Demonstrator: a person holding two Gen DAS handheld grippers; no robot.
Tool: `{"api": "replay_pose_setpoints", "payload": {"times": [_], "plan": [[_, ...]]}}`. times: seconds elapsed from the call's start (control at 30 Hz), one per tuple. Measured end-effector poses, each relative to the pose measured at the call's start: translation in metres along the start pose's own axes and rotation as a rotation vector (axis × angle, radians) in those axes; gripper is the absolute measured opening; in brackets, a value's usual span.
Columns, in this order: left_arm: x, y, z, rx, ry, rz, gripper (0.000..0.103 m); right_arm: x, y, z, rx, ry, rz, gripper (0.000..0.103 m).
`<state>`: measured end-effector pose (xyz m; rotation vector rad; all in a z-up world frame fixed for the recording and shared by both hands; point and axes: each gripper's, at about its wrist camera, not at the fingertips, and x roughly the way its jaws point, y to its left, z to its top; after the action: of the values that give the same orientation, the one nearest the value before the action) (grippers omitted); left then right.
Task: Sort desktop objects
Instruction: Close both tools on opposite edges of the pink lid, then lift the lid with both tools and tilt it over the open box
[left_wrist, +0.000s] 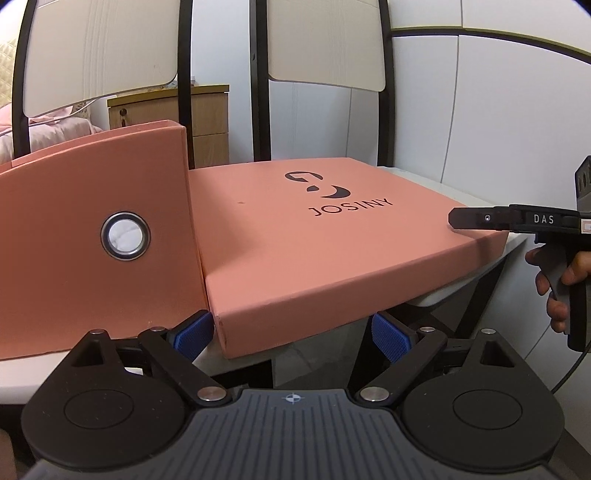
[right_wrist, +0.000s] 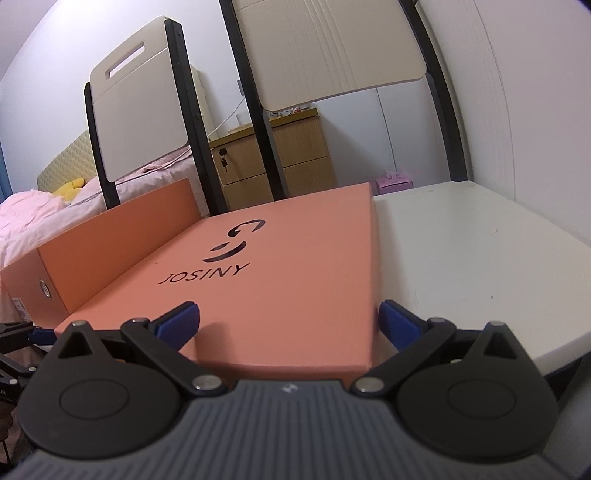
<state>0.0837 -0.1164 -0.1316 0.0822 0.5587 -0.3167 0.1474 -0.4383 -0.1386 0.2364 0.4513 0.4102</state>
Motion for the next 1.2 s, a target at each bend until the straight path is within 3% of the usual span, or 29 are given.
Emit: {"api": "replay_pose_setpoints", "payload": {"times": [0.53, 0.67, 0.83, 1.03, 1.1, 1.2], "plan": [[-0.049, -0.003, -0.018, -0.007, 0.024, -0.062, 0.094, -0.068, 0.015, -0.022, 0.031, 0.023, 0.034, 0.103], [-0.049, 0.029, -0.013, -0.156, 0.029, -0.056, 0.094, -0.075, 0.002, -0.02, 0.12, 0.015, -0.01, 0.103], [-0.033, 0.075, -0.01, -0.41, 0.087, -0.162, 0.093, -0.062, -0.024, -0.014, 0.355, 0.058, 0.027, 0.103], [-0.015, 0.103, -0.016, -0.598, 0.154, -0.301, 0.091, -0.043, -0.043, -0.022, 0.581, 0.096, 0.126, 0.102], [-0.008, 0.109, -0.018, -0.649, 0.176, -0.337, 0.088, -0.038, -0.044, -0.024, 0.608, 0.105, 0.143, 0.09], [0.003, 0.119, -0.021, -0.724, 0.208, -0.392, 0.085, -0.035, -0.046, -0.028, 0.654, 0.11, 0.165, 0.081]]}}
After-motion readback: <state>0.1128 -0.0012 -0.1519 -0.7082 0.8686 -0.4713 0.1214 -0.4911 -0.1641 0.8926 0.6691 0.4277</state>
